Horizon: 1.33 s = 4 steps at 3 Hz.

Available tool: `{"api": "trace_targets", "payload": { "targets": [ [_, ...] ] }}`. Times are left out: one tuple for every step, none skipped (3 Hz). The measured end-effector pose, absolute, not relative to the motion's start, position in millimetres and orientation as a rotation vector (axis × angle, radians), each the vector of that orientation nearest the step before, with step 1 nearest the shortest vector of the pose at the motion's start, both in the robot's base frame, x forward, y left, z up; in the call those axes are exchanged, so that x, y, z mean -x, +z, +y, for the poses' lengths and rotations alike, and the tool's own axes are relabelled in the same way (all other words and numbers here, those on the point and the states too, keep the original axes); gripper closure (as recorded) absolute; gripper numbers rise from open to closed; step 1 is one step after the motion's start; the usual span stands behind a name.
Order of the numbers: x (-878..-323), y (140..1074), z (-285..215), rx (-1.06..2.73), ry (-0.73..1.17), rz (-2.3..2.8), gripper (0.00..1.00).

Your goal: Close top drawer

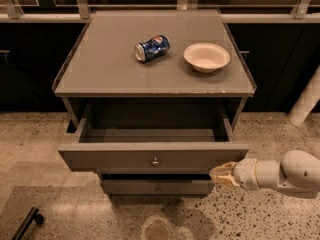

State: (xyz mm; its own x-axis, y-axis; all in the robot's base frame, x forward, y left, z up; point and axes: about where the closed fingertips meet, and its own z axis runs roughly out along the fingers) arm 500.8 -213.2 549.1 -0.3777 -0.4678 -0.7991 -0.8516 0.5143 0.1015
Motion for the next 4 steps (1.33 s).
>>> {"api": "trace_targets", "payload": {
  "targets": [
    [-501.2, 548.4, -213.7, 1.071, 0.664, 2.024, 1.0],
    [-526.4, 564.1, -218.7, 1.056, 0.532, 2.011, 1.0],
    [-528.0, 567.1, -217.8, 1.057, 0.515, 2.006, 1.0],
    [-568.7, 601.4, -203.1, 1.092, 0.389, 1.947, 1.0]
  ]
}}
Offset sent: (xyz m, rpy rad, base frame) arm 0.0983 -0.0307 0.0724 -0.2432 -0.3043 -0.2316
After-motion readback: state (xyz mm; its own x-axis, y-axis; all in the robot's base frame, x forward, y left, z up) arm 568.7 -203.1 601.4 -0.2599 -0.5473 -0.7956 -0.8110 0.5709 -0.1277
